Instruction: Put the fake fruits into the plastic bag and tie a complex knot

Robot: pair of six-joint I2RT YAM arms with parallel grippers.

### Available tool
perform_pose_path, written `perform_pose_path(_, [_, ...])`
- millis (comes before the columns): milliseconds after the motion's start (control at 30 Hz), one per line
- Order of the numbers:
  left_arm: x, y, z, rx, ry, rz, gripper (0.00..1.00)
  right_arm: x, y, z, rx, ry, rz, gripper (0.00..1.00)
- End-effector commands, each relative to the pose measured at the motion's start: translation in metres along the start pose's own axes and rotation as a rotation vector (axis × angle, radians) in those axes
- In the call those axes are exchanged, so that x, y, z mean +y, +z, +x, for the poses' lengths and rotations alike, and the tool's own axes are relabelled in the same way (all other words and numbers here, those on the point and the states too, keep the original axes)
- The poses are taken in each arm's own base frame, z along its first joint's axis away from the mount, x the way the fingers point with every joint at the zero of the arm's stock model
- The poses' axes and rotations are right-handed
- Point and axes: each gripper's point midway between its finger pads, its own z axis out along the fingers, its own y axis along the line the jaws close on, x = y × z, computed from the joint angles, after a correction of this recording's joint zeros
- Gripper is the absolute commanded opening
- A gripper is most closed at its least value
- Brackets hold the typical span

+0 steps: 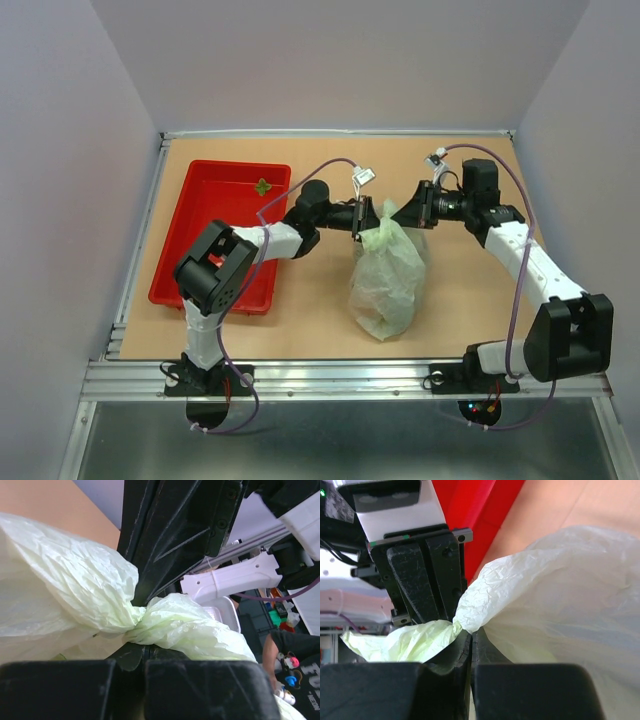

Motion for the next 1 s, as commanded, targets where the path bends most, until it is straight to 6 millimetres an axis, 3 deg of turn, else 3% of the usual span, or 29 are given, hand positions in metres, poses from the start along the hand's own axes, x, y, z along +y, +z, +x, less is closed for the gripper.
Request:
perform_pose_path(0, [-0.047,-0.007,-0.038,-0.039,0.189,0.078,0.00,0.014,0.010,-0.043,-0.153,-0.051,-0.045,0.01])
perform_pose_path(133, [-0.036,-0.015,-0.047,-0.040,0.203,0.036,0.00,0.016,0.015,-0.047,-0.172,-0.071,-0.054,0.00])
perform_pose_path(233, [-0.025,-0.015,-0.040,-0.028,0.182,0.021,0.00,0.011,0.009,-0.034,-0.139,-0.067,-0.010,0.32])
perform_pose_path(333, [-0.019,-0.014,-0.035,-0.020,0.179,0.016,0.00,0.006,-0.005,-0.029,-0.122,-0.166,0.083,0.45])
perform_pose_path(467, [-0.012,-0.014,-0.029,-0.007,0.172,0.012,0.00,-0.011,-0.041,-0.024,-0.101,-0.219,0.241,0.53])
perform_pose_path(500, [-0.010,-0.015,-0.026,-0.002,0.166,0.010,0.00,-0.015,-0.053,-0.032,-0.118,-0.258,0.278,0.54])
perform_pose_path(600, [-0.009,-0.017,-0.022,0.002,0.159,0.006,0.00,-0.018,-0.069,-0.034,-0.111,-0.281,0.304,0.50])
perform_pose_path(767, [-0.007,-0.018,-0.020,0.000,0.151,0.000,0.00,-0.001,-0.059,-0.004,-0.006,-0.263,0.115,0.46])
perform_pose_path(933, [-0.008,-0.016,-0.018,0.007,0.143,0.004,0.00,-0.009,-0.047,0.021,0.069,-0.167,0.045,0.58])
perform_pose_path(967, [-0.009,-0.015,-0.016,0.010,0.132,0.007,0.00,-0.011,-0.044,0.024,0.080,-0.153,0.044,0.64])
